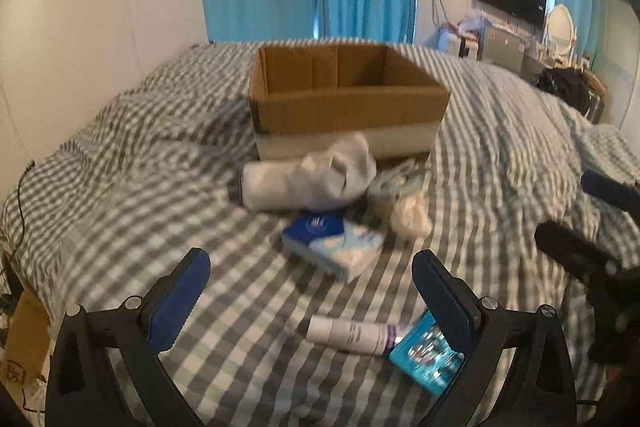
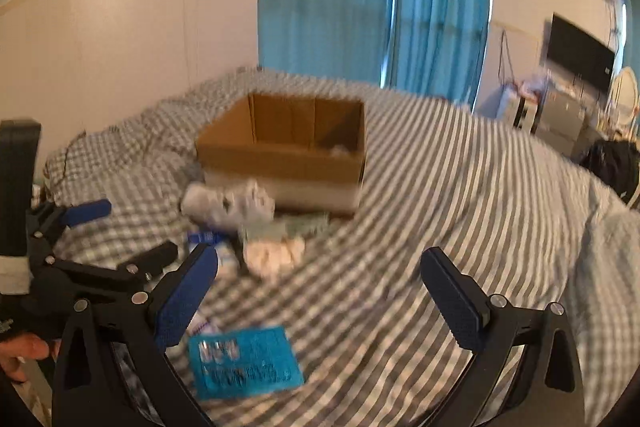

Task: Organize objects
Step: 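Move both tools back and grasp the blue blister pack with right tool, then grasp the blue Vinda tissue pack with left tool while right tool holds blister pack, then carry tissue pack and blister pack into the box and open both tools, then grasp the white socks with left tool while right tool grasps white cloth, then carry socks and white cloth over the cardboard box with both tools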

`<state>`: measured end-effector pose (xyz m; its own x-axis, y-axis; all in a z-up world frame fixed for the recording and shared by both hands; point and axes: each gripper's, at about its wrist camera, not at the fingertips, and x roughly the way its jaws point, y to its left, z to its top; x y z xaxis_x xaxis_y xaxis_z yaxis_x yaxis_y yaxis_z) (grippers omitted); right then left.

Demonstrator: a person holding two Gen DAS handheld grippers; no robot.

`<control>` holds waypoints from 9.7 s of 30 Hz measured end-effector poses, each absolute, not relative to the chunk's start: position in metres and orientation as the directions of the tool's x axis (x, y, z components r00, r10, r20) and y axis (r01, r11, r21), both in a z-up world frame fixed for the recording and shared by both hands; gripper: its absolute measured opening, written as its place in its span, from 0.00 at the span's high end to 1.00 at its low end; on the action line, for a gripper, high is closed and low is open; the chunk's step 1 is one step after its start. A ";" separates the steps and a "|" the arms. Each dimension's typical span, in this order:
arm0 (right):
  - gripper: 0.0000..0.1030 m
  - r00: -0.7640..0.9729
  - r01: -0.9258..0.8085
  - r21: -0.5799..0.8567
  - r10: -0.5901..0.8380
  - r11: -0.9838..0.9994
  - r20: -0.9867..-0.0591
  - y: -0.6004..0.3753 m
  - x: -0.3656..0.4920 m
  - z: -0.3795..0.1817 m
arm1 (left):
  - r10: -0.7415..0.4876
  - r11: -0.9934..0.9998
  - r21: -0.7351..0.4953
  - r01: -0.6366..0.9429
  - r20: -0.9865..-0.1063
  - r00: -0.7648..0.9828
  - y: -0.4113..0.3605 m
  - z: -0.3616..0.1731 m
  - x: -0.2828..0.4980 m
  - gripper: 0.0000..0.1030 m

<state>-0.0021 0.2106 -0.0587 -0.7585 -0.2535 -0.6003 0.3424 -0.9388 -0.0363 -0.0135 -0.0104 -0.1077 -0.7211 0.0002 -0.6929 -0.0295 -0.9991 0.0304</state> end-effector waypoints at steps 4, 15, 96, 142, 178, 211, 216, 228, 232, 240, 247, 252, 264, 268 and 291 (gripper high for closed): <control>0.01 -0.704 0.363 -0.026 -0.256 -0.931 -0.662 0.209 0.002 -0.089 | 0.003 -1.000 0.017 -0.023 -0.724 -0.689 -0.018 -0.123 -0.016 0.00; 0.01 -0.533 0.504 0.003 -0.314 -0.864 -0.786 0.174 0.010 -0.147 | 0.020 -1.000 -0.029 0.004 -0.755 -0.655 -0.027 -0.134 -0.020 0.00; 0.21 -0.643 0.326 0.032 -0.247 -0.945 -0.725 0.236 0.005 -0.105 | 0.066 -0.994 -0.104 0.018 -0.746 -0.663 -0.019 -0.137 -0.026 0.20; 0.21 -0.739 0.426 0.117 -0.420 -0.897 -0.527 0.190 -0.140 0.032 | 0.110 -0.994 -0.067 -0.087 -0.586 -0.803 -0.023 -0.024 -0.178 0.46; 0.01 -0.805 0.336 0.053 -0.316 -0.940 -0.503 0.208 -0.173 0.063 | 0.066 -0.996 0.014 -0.092 -0.586 -0.807 -0.021 -0.001 -0.146 0.00; 0.01 -0.686 0.366 -0.031 -0.248 -0.930 -0.684 0.190 -0.044 -0.069 | 0.024 -1.000 -0.018 -0.016 -0.723 -0.691 -0.020 -0.111 -0.057 0.00; 0.01 -0.617 0.386 -0.025 -0.238 -0.922 -0.751 0.177 -0.067 -0.114 | -0.015 -1.000 0.001 0.022 -0.740 -0.672 -0.032 -0.130 -0.079 0.00; 0.32 -0.497 0.492 0.031 -0.310 -0.870 -0.811 0.153 -0.109 -0.167 | -0.035 -0.999 0.011 0.042 -0.766 -0.641 -0.037 -0.146 -0.100 0.00; 0.72 -0.508 0.489 0.064 -0.344 -0.870 -0.790 0.164 -0.107 -0.163 | 0.005 -1.000 -0.015 0.011 -0.779 -0.627 -0.024 -0.146 -0.104 0.00; 0.85 -0.570 0.415 0.048 -0.301 -0.909 -0.764 0.213 -0.095 -0.135 | -0.009 -0.997 0.057 -0.052 -0.752 -0.660 0.007 -0.152 -0.131 0.00; 0.85 -0.597 0.344 0.072 -0.277 -0.936 -0.753 0.237 -0.093 -0.124 | 0.021 -0.996 0.044 -0.080 -0.745 -0.667 0.007 -0.159 -0.131 0.21; 0.85 -0.608 0.329 0.065 -0.264 -0.942 -0.748 0.238 -0.086 -0.120 | 0.054 -0.996 0.009 -0.090 -0.744 -0.666 0.003 -0.154 -0.118 0.37; 0.85 -0.661 0.301 0.079 -0.267 -0.950 -0.702 0.247 -0.061 -0.086 | 0.145 -0.989 -0.086 -0.120 -0.705 -0.694 0.002 -0.112 -0.079 0.41; 0.85 -0.679 0.311 0.072 -0.274 -0.948 -0.682 0.246 -0.048 -0.072 | 0.172 -0.985 -0.115 -0.128 -0.682 -0.711 -0.001 -0.094 -0.068 0.41; 0.85 -0.765 0.459 -0.021 -0.383 -0.888 -0.518 0.191 -0.074 0.035 | 0.145 -0.989 -0.090 -0.115 -0.518 -0.843 -0.014 0.011 -0.123 0.41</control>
<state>-0.0743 0.1910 0.0348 -0.7649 -0.3827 -0.5181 0.4589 -0.8882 -0.0213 -0.1234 -0.0142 0.0108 -0.8429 0.1446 -0.5183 -0.1147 -0.9894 -0.0895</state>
